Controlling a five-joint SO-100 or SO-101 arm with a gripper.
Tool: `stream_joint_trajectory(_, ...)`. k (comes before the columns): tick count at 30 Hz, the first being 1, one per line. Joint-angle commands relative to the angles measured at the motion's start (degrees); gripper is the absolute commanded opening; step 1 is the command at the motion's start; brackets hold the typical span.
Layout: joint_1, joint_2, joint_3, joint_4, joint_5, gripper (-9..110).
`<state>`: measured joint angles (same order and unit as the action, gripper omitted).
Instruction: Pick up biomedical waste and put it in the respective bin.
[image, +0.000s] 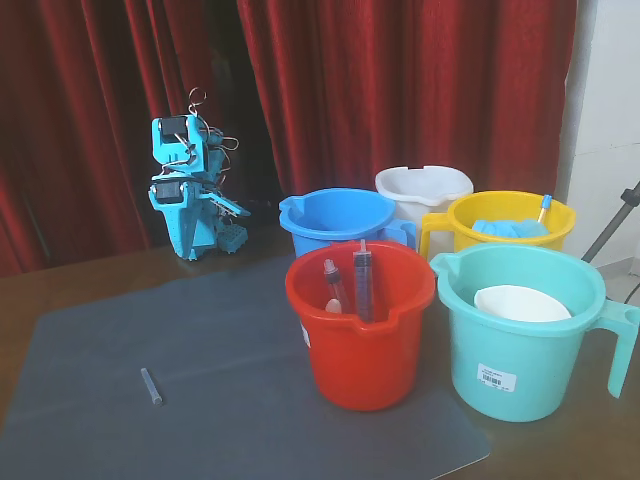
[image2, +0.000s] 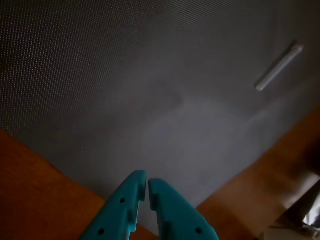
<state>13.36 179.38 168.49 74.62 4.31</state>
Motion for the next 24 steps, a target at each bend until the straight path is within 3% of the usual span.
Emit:
stream_joint_trajectory(1,-0.09,0.09,-0.97,0.18,-0.18,0)
stream_joint_trajectory(19,0.26,0.35,-0.79,-0.44,0.44,0)
stream_joint_trajectory(24,2.55,0.09,-0.35,-17.84,3.52,0)
